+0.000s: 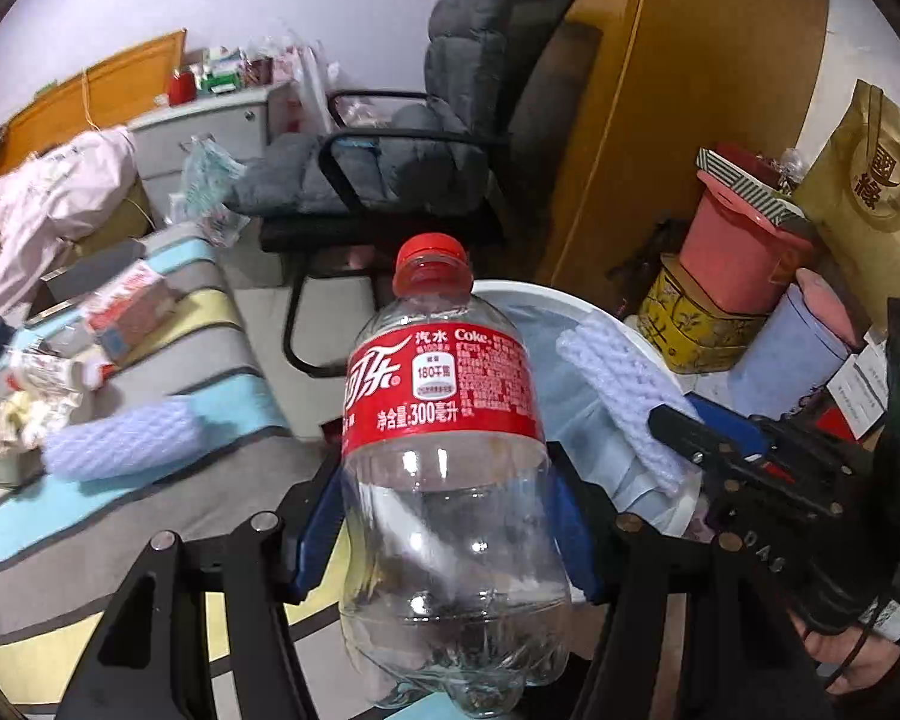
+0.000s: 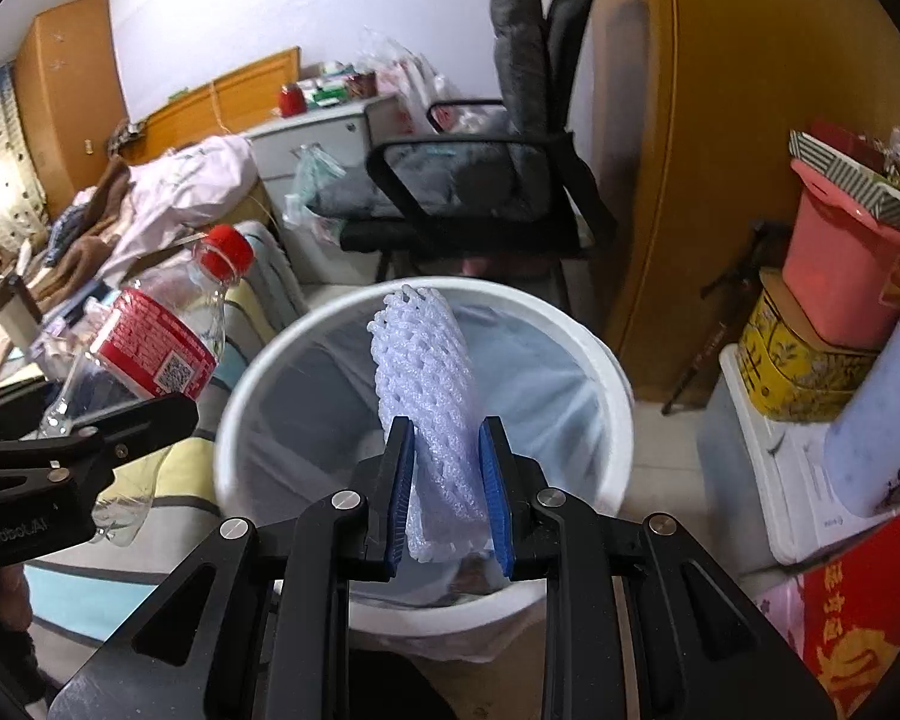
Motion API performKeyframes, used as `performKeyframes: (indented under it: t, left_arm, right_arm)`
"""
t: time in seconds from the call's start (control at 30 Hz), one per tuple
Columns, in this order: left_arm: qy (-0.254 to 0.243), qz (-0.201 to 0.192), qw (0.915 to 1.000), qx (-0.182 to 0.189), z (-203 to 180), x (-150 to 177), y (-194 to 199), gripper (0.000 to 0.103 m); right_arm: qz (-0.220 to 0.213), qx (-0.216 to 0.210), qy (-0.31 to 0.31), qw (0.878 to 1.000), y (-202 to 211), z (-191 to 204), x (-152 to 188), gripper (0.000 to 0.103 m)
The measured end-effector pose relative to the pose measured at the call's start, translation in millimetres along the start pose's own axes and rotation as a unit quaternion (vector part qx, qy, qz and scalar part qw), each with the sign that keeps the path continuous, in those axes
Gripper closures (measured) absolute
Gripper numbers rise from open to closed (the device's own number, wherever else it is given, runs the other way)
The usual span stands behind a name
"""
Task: Collect trash
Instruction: 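Carry the foam net and Coca-Cola bottle over the trash bin with both tools, then open both tools to drop the bottle and foam net into the bin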
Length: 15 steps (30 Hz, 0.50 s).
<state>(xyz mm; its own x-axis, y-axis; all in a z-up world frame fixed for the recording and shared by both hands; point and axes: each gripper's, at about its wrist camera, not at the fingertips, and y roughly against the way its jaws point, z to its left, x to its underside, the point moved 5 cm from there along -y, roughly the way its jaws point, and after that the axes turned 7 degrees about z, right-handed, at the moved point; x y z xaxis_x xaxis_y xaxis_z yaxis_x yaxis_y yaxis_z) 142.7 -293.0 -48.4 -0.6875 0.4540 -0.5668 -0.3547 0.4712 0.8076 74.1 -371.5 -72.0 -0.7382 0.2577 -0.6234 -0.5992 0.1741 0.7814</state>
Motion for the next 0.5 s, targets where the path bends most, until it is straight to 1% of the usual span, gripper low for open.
performKeyframes:
  t: [0.03, 0.1, 0.17, 0.43, 0.47, 0.5]
  left_arm:
    - [0.0, 0.005, 1.0, 0.006, -2.6, -1.0, -4.7, 0.039]
    - [-0.006, 0.008, 1.0, -0.002, -6.1, -1.1, -9.9, 0.039]
    - [-0.014, 0.009, 0.9999, 0.001, -9.6, -1.6, -13.3, 0.039]
    - [-0.007, 0.022, 0.9997, 0.005, -9.9, -4.4, -26.0, 0.038]
    - [-0.006, 0.02, 0.9998, 0.006, -9.2, -4.5, -26.2, 0.038]
    - [-0.005, 0.02, 0.9998, 0.007, -8.5, -4.6, -26.3, 0.035]
  right_arm:
    - [0.003, 0.001, -0.001, 1.0, -2.1, -2.3, 0.5, 0.078]
    - [0.01, 0.004, -0.003, 1.0, -5.0, -6.2, -0.3, 0.078]
    - [0.012, 0.009, 0.0, 1.0, -7.6, -9.0, -1.0, 0.078]
    - [0.026, 0.029, 0.01, 0.999, -18.5, -17.3, -3.4, 0.078]
    - [0.027, 0.03, 0.01, 0.999, -18.9, -17.8, -3.4, 0.077]
    - [0.028, 0.032, 0.009, 0.999, -19.8, -19.7, -3.4, 0.075]
